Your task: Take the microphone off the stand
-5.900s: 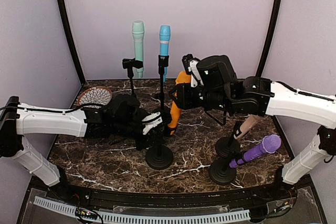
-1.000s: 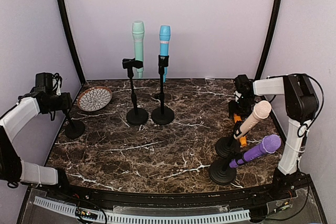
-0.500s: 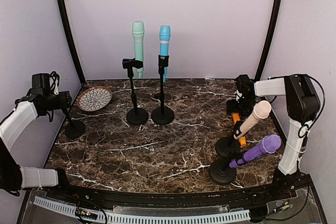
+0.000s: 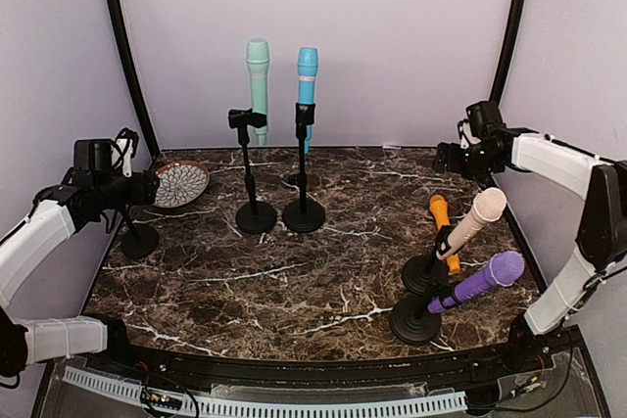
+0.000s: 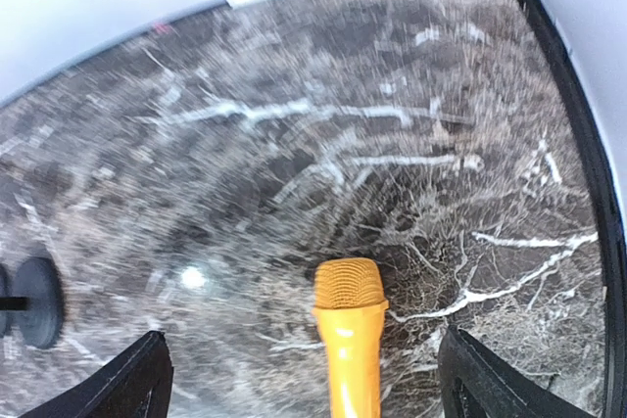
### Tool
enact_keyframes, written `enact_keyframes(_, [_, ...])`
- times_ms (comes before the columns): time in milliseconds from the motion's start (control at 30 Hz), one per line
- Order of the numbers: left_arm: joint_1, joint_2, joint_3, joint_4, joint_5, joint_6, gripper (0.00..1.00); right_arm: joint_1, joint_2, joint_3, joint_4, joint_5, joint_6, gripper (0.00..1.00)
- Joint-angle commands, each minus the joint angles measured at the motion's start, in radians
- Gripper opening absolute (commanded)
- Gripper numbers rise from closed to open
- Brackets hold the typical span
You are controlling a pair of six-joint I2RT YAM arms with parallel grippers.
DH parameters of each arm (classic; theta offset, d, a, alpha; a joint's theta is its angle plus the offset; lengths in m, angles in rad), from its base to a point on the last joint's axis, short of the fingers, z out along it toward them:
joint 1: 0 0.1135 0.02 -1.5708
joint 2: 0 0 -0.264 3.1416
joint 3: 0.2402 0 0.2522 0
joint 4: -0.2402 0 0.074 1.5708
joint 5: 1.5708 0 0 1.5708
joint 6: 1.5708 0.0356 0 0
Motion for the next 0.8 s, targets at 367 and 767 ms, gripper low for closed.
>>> enact_keyframes(367, [-0.288, -0.028, -0.020, 0.091, 0.181, 0.073, 0.75, 0.023, -0.641, -0.081, -0.043, -0.387, 0.122, 0.99])
enact_keyframes(767, [-0.321, 0.010, -0.013, 0.187, 0.339, 0.059, 0.75, 0.166, -0.851, -0.049, -0.357, -0.345, 0.043, 0.95])
